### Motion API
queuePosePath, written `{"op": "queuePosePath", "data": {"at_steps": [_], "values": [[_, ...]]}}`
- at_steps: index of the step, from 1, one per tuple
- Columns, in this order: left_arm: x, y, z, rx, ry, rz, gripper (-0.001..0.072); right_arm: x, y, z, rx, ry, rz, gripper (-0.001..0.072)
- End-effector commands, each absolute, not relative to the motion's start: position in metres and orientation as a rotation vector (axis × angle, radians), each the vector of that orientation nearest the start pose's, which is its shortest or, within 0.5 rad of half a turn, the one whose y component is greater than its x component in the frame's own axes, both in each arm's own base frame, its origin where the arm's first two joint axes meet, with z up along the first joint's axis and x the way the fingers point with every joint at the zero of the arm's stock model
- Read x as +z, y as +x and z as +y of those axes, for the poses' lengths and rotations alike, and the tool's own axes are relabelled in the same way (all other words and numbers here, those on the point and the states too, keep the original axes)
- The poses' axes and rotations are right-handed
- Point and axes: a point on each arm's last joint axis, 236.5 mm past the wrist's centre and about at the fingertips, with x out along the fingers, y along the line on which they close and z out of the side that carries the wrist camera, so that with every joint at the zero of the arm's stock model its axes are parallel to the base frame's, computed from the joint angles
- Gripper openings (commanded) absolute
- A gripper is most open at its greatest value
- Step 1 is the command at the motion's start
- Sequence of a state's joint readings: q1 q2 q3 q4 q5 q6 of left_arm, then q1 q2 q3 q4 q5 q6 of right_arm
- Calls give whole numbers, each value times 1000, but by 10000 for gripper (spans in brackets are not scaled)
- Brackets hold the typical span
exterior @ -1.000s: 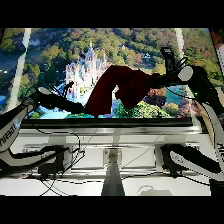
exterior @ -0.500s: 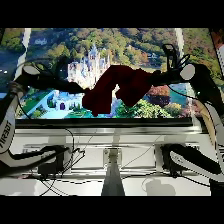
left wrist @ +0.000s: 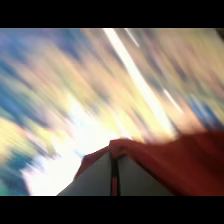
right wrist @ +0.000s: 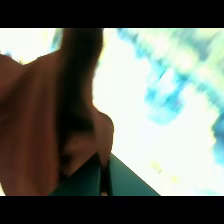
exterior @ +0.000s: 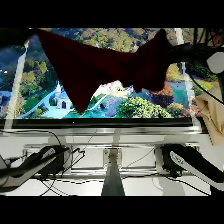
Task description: Fold the clothes and pants, and hang the long-sleeved shirts on hangers.
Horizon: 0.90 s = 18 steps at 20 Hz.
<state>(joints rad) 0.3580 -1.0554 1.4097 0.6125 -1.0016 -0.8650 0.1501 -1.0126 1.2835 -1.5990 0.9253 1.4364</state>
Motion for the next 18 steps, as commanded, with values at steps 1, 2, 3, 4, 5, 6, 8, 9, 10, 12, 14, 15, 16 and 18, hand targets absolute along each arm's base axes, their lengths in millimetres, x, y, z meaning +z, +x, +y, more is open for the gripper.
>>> {"op": "queuePosePath", "data": {"at_steps": [1, 2, 3, 4, 5, 6, 8, 9, 10, 12, 14, 15, 16, 18], "values": [[412, 392, 54, -118, -89, -19, 15, 262, 406, 46, 129, -234, 477, 16], [424, 381, 62, -77, -68, -53, 15, 272, 399, 45, 127, -231, 452, 16], [433, 371, 70, -36, -44, -78, 15, 281, 393, 44, 125, -230, 429, 17], [439, 363, 78, 3, -16, -93, 15, 292, 385, 43, 123, -227, 403, 17], [444, 356, 86, 41, 10, -104, 15, 301, 378, 42, 121, -224, 379, 17], [447, 351, 91, 66, 25, -109, 15, 310, 369, 41, 121, -219, 359, 17], [450, 346, 97, 88, 31, -117, 15, 325, 347, 40, 126, -204, 330, 16], [449, 346, 97, 90, 33, -115, 15, 330, 336, 38, 125, -201, 319, 16], [449, 346, 97, 89, 32, -113, 15, 335, 327, 37, 124, -200, 312, 16], [448, 346, 97, 88, 31, -112, 15, 340, 312, 37, 130, -190, 306, 16], [449, 345, 97, 88, 32, -114, 15, 341, 299, 43, 163, -160, 310, 16], [448, 347, 97, 86, 27, -110, 14, 339, 296, 46, 175, -151, 319, 15], [440, 353, 97, 72, 4, -89, 14, 335, 298, 46, 177, -151, 334, 15], [408, 378, 92, 9, -32, 7, 14, 304, 316, 47, 174, -159, 419, 14]]}}
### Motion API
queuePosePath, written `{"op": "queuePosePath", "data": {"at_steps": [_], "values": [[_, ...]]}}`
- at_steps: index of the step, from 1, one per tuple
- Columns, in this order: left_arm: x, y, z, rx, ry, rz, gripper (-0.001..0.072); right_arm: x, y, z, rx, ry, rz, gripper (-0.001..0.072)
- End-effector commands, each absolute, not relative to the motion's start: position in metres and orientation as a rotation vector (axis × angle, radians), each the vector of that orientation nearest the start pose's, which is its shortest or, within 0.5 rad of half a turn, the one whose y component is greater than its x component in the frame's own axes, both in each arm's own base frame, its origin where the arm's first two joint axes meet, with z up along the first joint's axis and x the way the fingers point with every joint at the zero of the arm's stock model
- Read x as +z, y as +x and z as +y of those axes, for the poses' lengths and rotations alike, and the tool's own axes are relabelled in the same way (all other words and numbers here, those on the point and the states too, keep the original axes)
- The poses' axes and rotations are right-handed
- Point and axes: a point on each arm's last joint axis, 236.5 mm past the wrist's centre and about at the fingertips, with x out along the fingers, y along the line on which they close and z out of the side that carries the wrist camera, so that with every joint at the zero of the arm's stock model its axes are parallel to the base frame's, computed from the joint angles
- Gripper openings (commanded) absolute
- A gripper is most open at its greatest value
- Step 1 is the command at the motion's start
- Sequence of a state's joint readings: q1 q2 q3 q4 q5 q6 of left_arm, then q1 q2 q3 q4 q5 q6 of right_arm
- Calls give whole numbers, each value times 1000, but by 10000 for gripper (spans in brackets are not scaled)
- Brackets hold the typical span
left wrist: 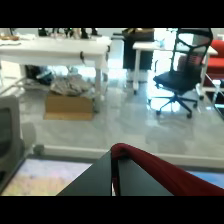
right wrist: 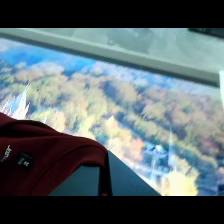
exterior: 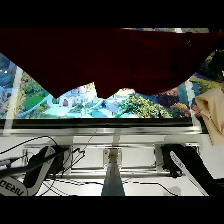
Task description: Fold the clothes and pants, and hang the long-sleeved shirts on hangers.
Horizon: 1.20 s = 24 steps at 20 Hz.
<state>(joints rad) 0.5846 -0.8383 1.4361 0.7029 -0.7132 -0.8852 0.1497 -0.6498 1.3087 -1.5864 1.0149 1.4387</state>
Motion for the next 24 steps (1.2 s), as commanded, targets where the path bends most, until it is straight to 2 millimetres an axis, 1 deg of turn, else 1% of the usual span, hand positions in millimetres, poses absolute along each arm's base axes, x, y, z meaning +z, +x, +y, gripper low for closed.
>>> {"op": "queuePosePath", "data": {"at_steps": [1, 2, 3, 4, 5, 6, 7, 8, 9, 10, 11, 12, 14, 16, 17, 18, 19, 20, 21, 22, 23, 24], "values": [[381, 399, 85, -43, -97, 83, 13, 276, 332, 48, 172, -163, 489, 14], [349, 424, 79, -84, -143, 159, 13, 242, 352, 49, 167, -177, 554, 14], [305, 456, 69, -127, -156, 257, 12, 201, 376, 50, 163, -195, 626, 14], [259, 483, 56, -165, -153, 357, 12, 163, 397, 53, 167, -203, 688, 14], [209, 507, 34, -218, -160, 460, 12, 129, 414, 57, 172, -192, 753, 15], [169, 524, 12, -265, -175, 537, 12, 98, 429, 61, 165, -160, 810, 15], [132, 539, -12, -303, -186, 595, 13, 74, 443, 63, 152, -131, 841, 15], [106, 551, -31, -320, -187, 623, 13, 55, 456, 64, 145, -118, 850, 16], [87, 564, -45, -318, -184, 627, 14, 43, 468, 66, 145, -120, 840, 15], [76, 575, -53, -301, -177, 607, 14, 36, 478, 67, 146, -121, 820, 16], [72, 586, -57, -276, -170, 575, 14, 35, 487, 69, 146, -123, 788, 16], [74, 594, -60, -256, -163, 542, 14, 39, 494, 70, 147, -122, 751, 16], [84, 603, -61, -225, -153, 482, 16, 53, 507, 68, 141, -116, 672, 16], [85, 603, -64, -225, -150, 476, 17, 58, 513, 55, 112, -91, 644, 16], [83, 602, -66, -234, -150, 487, 93, 58, 514, 44, 88, -75, 648, 16], [79, 599, -68, -248, -154, 507, 453, 56, 513, 28, 56, -56, 661, 26], [74, 593, -71, -267, -178, 542, 709, 53, 513, 7, 1, 2, 674, 251], [68, 586, -76, -285, -216, 586, 690, 46, 511, -17, -64, 76, 694, 455], [60, 576, -84, -322, -233, 642, 689, 36, 503, -46, -136, 147, 736, 489], [54, 566, -91, -359, -235, 691, 690, 25, 492, -70, -191, 195, 786, 488], [49, 557, -97, -393, -237, 734, 689, 15, 477, -94, -245, 245, 843, 488], [47, 549, -100, -416, -237, 764, 689, 4, 459, -113, -292, 297, 905, 488]]}}
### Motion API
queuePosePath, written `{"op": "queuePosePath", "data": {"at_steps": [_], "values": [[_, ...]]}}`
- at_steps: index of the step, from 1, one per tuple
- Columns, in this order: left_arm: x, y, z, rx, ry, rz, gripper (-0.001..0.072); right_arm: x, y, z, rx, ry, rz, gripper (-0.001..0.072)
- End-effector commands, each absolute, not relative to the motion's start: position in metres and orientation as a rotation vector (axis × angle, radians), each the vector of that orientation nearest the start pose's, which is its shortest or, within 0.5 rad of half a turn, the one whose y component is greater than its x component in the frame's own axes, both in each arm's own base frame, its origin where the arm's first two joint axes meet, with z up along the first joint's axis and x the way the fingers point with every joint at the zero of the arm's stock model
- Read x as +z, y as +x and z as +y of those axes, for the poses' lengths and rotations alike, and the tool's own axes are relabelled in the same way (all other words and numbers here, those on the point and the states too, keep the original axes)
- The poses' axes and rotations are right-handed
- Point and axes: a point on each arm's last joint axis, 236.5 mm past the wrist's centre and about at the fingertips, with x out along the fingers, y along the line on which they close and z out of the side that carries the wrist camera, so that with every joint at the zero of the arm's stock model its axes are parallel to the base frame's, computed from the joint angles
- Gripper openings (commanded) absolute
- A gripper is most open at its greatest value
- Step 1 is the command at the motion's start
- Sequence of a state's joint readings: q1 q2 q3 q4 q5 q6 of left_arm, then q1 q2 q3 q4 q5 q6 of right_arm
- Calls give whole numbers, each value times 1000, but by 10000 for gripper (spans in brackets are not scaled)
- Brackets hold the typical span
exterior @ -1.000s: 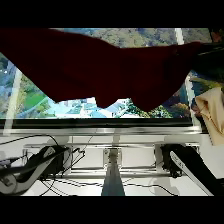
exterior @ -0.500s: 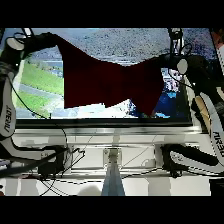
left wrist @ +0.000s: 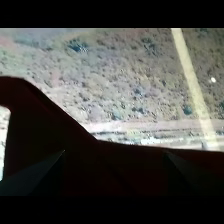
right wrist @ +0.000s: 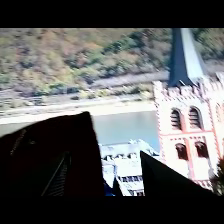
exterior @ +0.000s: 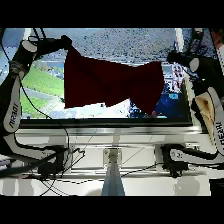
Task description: Fold the clothes and pants, and hang the long-sleeved shirts on hangers.
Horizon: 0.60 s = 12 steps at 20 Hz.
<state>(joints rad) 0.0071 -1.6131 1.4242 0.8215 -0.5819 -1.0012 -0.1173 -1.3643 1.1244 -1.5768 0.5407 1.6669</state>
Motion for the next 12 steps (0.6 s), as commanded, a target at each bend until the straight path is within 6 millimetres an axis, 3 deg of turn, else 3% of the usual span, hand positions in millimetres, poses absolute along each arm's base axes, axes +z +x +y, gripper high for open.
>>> {"op": "queuePosePath", "data": {"at_steps": [1, 3, 5, 8, 12], "values": [[47, 541, -102, -439, -241, 793, 689, -5, 442, -126, -321, 343, 966, 487], [50, 528, -100, -454, -281, 843, 688, -26, 411, -129, -250, 374, 1110, 476], [54, 520, -87, -427, -349, 876, 689, -40, 400, -102, -72, 499, 1188, 453], [44, 499, -61, -397, -436, 990, 689, -52, 405, -59, 136, 732, 1210, 449], [31, 464, -20, -359, -520, 1136, 681, -88, 406, -31, 213, 746, 1290, 449]]}}
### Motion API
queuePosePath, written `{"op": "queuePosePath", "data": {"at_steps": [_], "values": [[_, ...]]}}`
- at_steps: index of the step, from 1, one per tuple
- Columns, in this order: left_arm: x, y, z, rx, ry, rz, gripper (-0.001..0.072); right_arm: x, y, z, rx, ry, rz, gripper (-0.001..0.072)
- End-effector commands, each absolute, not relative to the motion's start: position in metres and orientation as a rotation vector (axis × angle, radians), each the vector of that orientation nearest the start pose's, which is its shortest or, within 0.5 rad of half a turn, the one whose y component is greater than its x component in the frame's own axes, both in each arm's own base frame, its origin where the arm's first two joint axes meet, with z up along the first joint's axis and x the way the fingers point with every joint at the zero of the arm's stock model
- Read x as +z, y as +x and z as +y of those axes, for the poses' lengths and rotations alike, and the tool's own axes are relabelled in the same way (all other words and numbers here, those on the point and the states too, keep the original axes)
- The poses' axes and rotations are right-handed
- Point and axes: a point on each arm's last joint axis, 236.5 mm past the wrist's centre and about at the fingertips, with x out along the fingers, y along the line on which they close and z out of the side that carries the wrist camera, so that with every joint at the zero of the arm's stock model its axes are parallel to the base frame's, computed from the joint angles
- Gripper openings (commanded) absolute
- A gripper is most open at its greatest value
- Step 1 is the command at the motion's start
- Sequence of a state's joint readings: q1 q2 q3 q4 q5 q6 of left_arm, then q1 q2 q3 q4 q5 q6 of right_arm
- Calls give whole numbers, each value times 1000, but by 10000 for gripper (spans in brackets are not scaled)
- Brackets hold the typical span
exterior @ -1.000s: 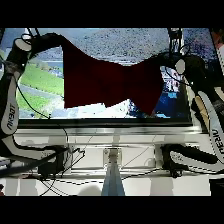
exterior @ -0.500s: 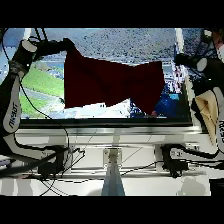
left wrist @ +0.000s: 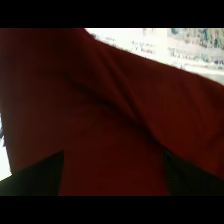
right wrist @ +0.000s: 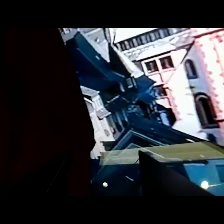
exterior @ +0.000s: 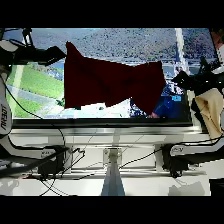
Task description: Fold the clothes and pants, and hang the long-sleeved shirts on hangers.
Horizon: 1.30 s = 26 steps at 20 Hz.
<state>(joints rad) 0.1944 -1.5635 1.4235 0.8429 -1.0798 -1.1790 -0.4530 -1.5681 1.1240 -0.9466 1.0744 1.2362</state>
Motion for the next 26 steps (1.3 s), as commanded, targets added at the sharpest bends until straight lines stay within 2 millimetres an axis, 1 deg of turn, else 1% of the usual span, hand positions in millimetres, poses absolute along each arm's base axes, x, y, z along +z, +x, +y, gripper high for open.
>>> {"op": "queuePosePath", "data": {"at_steps": [1, 2, 3, 5, 7, 9, 10, 11, 12, 13, 15, 16, 19, 20, 21, 22, 26], "values": [[25, 458, -3, -300, -550, 1166, 662, -96, 406, -23, 233, 755, 1308, 449], [19, 451, 12, -259, -568, 1189, 642, -103, 405, -16, 242, 772, 1325, 449], [15, 443, 21, -238, -580, 1206, 641, -111, 405, -12, 249, 785, 1342, 449], [8, 426, 30, -213, -608, 1228, 641, -115, 406, -7, 290, 789, 1332, 445], [-1, 404, 29, -214, -615, 1253, 641, -114, 408, -6, 305, 783, 1319, 379], [-17, 373, 20, -221, -628, 1303, 641, -115, 407, -5, 307, 784, 1323, 376], [-26, 358, 15, -227, -633, 1330, 641, -115, 407, -5, 310, 780, 1322, 314], [-34, 343, 9, -233, -639, 1358, 640, -114, 407, -4, 324, 770, 1318, 228], [-42, 328, 3, -239, -645, 1387, 640, -113, 407, -3, 352, 748, 1309, 141], [-50, 316, -3, -252, -648, 1410, 640, -111, 406, -1, 378, 730, 1306, 31], [-62, 297, -12, -278, -651, 1449, 640, -111, 405, 0, 385, 726, 1307, 17], [-67, 292, -16, -300, -649, 1454, 639, -111, 405, -1, 384, 726, 1307, 17], [-78, 294, -25, -318, -675, 1407, 637, -111, 404, 0, 389, 728, 1311, 17], [-83, 290, -27, -329, -663, 1417, 584, -110, 403, 1, 392, 729, 1314, 17], [-88, 285, -26, -337, -638, 1435, 490, -110, 403, 2, 396, 731, 1316, 17], [-92, 284, -26, -343, -624, 1439, 463, -110, 402, 2, 399, 732, 1318, 17], [-106, 284, -27, -349, -619, 1461, 464, -109, 400, 4, 410, 736, 1326, 17]]}}
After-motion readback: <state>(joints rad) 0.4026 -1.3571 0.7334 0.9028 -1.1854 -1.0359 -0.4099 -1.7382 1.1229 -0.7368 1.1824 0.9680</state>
